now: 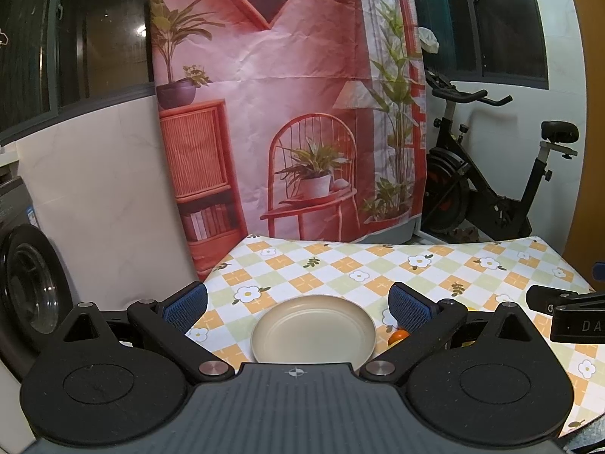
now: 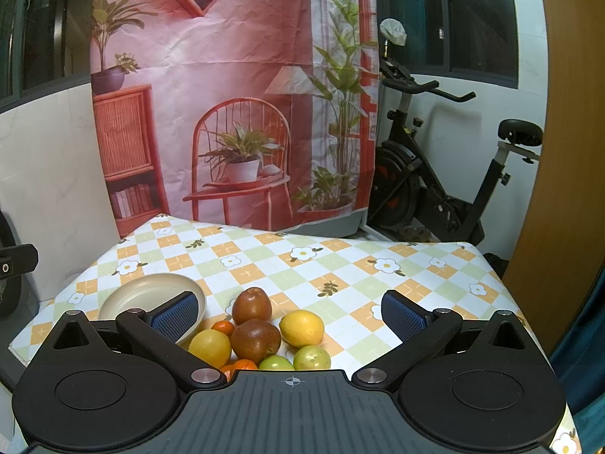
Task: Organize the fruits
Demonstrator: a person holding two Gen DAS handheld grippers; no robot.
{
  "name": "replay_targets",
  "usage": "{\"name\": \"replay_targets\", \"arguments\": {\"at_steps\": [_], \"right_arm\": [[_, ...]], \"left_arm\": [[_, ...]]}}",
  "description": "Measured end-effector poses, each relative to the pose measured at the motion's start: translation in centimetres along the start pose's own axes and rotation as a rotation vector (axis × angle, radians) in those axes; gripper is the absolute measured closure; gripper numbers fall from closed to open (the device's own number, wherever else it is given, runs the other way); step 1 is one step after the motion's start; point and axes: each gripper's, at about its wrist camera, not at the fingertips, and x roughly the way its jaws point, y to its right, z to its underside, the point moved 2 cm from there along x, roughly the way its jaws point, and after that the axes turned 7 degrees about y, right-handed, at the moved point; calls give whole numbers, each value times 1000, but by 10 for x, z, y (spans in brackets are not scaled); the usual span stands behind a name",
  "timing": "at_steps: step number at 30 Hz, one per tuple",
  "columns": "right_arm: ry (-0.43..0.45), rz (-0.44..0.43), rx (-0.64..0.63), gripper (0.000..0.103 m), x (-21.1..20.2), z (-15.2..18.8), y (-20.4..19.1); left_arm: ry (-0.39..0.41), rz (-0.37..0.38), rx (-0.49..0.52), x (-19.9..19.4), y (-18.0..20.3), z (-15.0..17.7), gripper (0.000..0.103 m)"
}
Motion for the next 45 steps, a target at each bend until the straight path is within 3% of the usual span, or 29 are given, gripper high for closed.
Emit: {"name": "replay_targets", "arguments": {"at_steps": [45], "right_arm": [[1, 0, 0, 0, -2, -1, 0]], "left_arm": [[9, 0, -4, -3, 1, -1, 0]]}}
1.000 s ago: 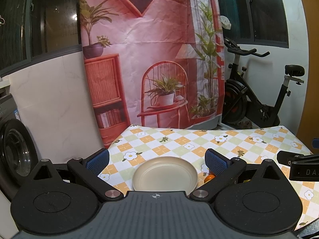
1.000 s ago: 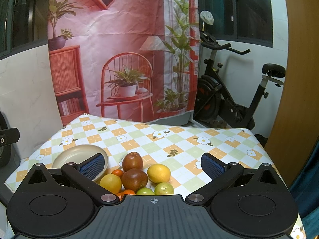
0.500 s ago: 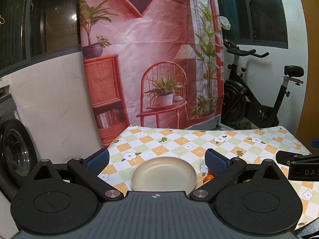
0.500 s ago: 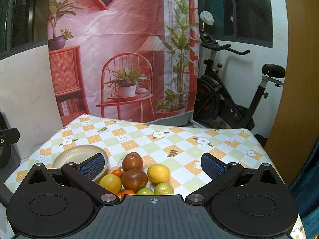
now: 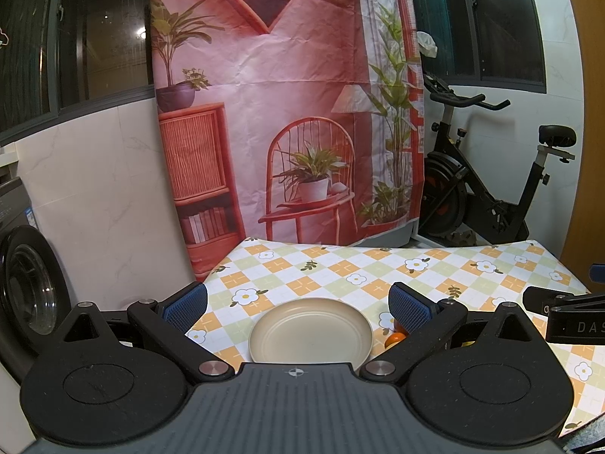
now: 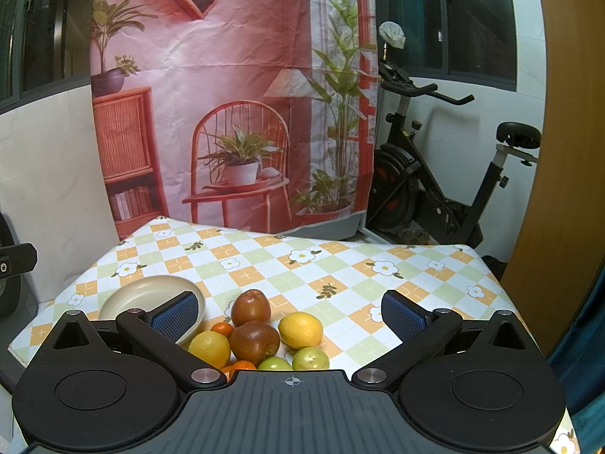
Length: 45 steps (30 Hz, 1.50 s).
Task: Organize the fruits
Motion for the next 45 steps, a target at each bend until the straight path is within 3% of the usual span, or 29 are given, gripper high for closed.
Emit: {"name": "replay_targets", "arguments": {"at_steps": [14, 21, 24, 26, 28, 37, 42, 45], "right_arm": [[4, 1, 2, 0, 0, -1, 1], [68, -36, 2, 0, 1, -4, 14], [106, -38, -22, 0, 11, -3, 21], [114, -43, -30, 0, 25, -1, 29], [118, -24, -40, 0, 37, 1, 33], [114, -68, -23, 0, 88, 26, 41], [66, -79, -7, 0, 105, 46, 39], [27, -98, -8, 0, 112, 60, 37]], "left_arm": [[7, 10, 3, -2, 4, -1, 0], [0, 23, -17, 21, -1, 2, 0], [-16, 20, -16, 37, -1, 5, 2], [-30, 28, -5, 50, 1, 6, 13], [-41, 48, -16, 64, 3, 8, 15], [39, 151, -80, 99, 20, 28, 16], [-60, 241, -94, 120, 27, 48, 16], [-110, 240, -98, 132, 27, 62, 16]]}}
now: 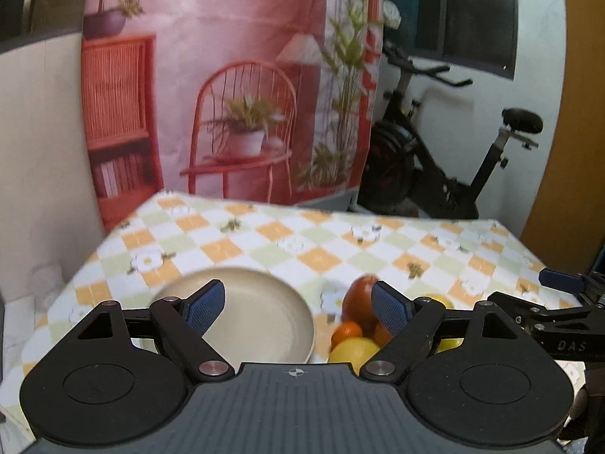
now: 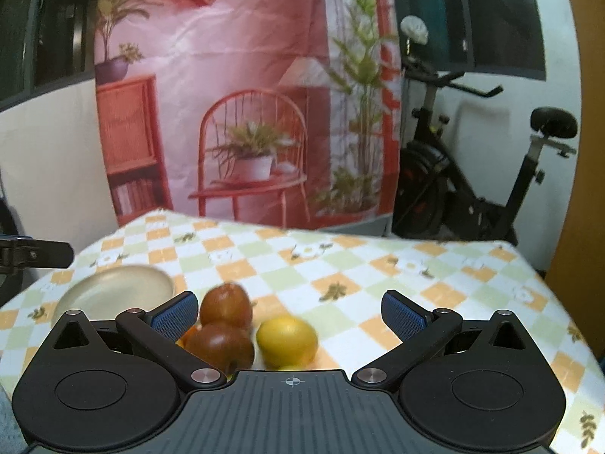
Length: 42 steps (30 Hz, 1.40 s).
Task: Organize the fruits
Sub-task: 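Move both tools forward toward the fruit pile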
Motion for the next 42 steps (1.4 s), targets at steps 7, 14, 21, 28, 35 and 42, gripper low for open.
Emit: {"name": "replay_targets", "arguments": {"at_steps": [7, 14, 21, 28, 35, 42], "right_arm": [[-25, -39, -58, 0, 2, 23, -17], [-50, -40, -34, 6, 0, 35, -17], [-74, -34, 6, 12, -2, 36, -5], [-77, -68, 7, 34, -8, 33, -7], [-90, -80, 70, 45, -11, 32, 1], [-93, -93, 81, 47, -12, 31, 1]], "left_arm": [[-38, -20, 7, 13, -2, 20, 17], [-102, 21, -5, 20, -2, 31, 22], [-203, 97, -38, 28, 2, 50, 40], [-263, 171, 45, 28, 22, 60, 50], [-328, 254, 96, 31, 35, 71, 53], [-394, 309, 109, 35, 42, 80, 61]]}}
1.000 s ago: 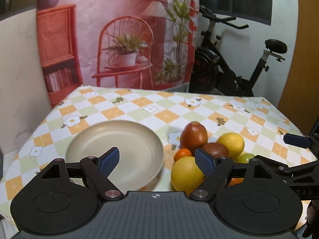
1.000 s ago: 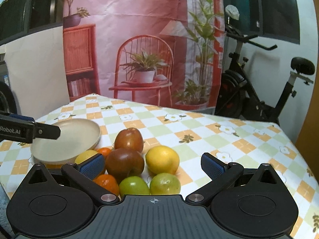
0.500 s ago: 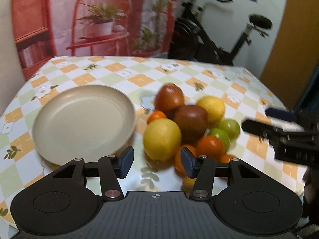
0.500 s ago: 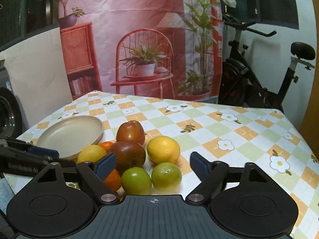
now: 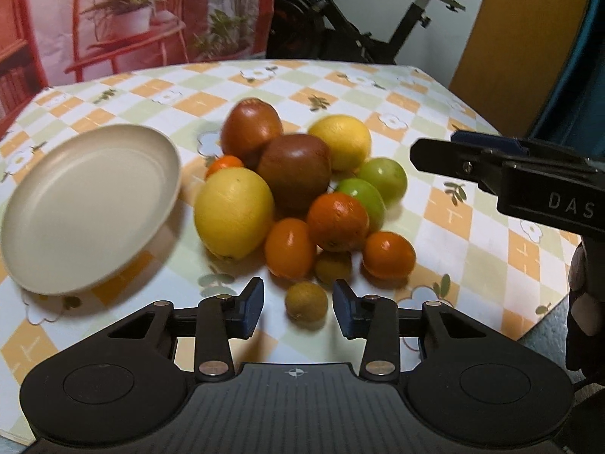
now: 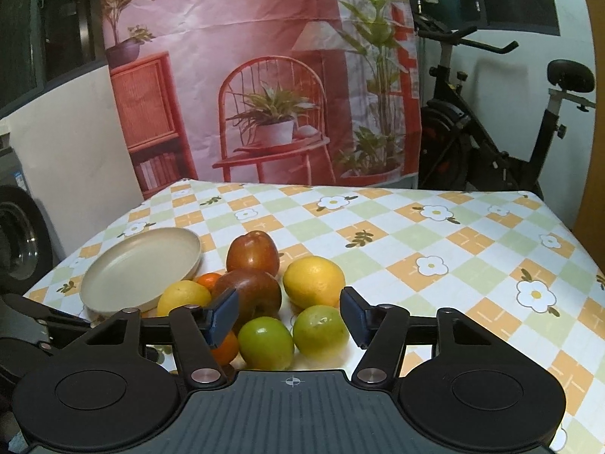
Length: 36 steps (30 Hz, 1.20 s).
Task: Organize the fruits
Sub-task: 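Move both tools forward toward the fruit pile, then grasp the small brown fruit with the left tool while the right tool grasps a tangerine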
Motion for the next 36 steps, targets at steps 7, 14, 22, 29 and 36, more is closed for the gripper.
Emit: {"name": "replay_targets", "arguments": {"at_steps": [7, 14, 22, 29, 36], "right_arm": [[-9, -13, 3, 50, 1, 0, 0], [-40, -84, 21, 57, 3, 2, -6], [-103, -167, -40, 61, 14, 4, -27], [-174, -186, -198, 63, 29, 9, -57], [-225, -147, -301, 71, 41, 14, -69]], "left_arm": [[-45, 21, -18, 10, -1, 3, 75], [5, -7, -53, -1, -8, -2, 75], [140, -121, -115, -39, -39, -15, 75], [194, -154, -160, -52, -55, -21, 75], [219, -154, -166, -55, -60, -13, 75]]}}
